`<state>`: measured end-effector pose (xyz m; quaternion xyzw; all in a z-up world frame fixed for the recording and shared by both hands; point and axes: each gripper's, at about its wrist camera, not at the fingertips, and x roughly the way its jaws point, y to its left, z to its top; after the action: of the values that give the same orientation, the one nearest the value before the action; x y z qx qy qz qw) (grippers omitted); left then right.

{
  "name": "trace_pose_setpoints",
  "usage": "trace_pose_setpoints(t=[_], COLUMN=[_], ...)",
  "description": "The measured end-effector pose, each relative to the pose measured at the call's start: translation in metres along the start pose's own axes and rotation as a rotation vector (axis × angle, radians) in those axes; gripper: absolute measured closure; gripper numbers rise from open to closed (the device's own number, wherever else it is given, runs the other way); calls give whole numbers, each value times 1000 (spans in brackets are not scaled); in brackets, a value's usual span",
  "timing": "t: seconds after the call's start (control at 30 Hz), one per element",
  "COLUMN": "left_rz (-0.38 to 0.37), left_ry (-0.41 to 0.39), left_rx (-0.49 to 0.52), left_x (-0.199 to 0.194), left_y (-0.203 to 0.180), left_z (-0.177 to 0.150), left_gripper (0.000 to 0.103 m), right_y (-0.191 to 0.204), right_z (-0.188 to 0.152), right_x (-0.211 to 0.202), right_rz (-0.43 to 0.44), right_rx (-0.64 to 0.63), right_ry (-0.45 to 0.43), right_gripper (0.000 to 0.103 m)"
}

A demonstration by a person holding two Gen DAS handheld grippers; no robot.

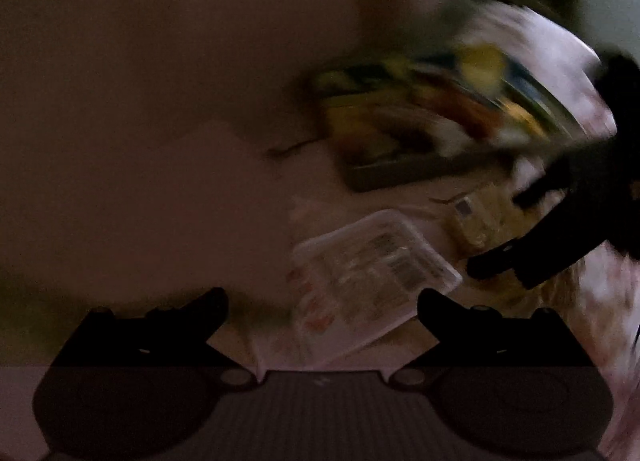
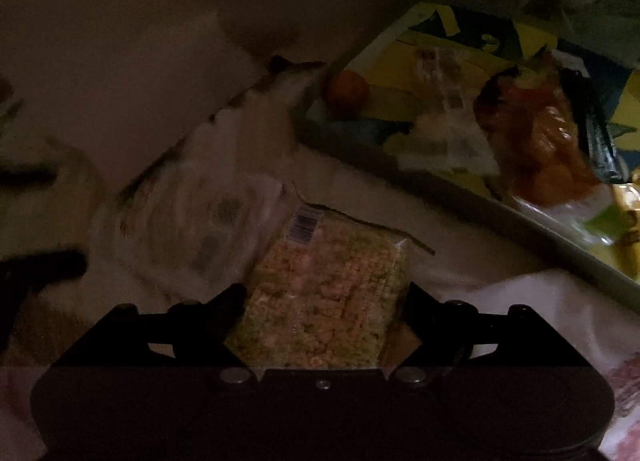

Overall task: Organize snacks
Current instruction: 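Close the right gripper on the puffed-rice bag while the left grips the tofu pack, then carry the puffed-rice bag with the right gripper while the left carries the tofu pack to the box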

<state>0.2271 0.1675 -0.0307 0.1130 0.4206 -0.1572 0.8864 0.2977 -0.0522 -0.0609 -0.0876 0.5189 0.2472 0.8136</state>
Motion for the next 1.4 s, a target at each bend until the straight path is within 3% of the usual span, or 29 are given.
trace_pose_setpoints(t=[0.17,0.37,0.5,0.63,0.73,0.83,1.0,1.17,1.4], left_rz=[-130,-273,-308,-283,-305,-320,-371,-325,-258], left_ry=[-9,129,267,283,321,344,371,347,340], left_rx=[261,497,559,606,620,694,666,625,392], left_x=[23,62,86,91,98,108,121,115,95], left_y=[-19,-34,-26,-18,-16,-21,-16,-16,-24], left_z=[20,32,33,39,44,44,49,40,33], left_gripper=[0,0,1,0,0,0,0,0,3], right_y=[-5,-3,-8,-12,-11,-10,-11,-11,-10], right_z=[-25,-42,-45,-44,-44,-44,-45,-44,-47], right_x=[-13,-18,-18,-17,-17,-16,-16,-17,-18], right_rz=[21,43,67,90,91,92,97,96,77], right_rx=[-81,-152,-151,-151,-164,-168,-166,-152,-118], right_ry=[1,-55,-69,-74,-75,-75,-76,-75,-86], right_gripper=[19,18,18,18,18,18,18,18,19])
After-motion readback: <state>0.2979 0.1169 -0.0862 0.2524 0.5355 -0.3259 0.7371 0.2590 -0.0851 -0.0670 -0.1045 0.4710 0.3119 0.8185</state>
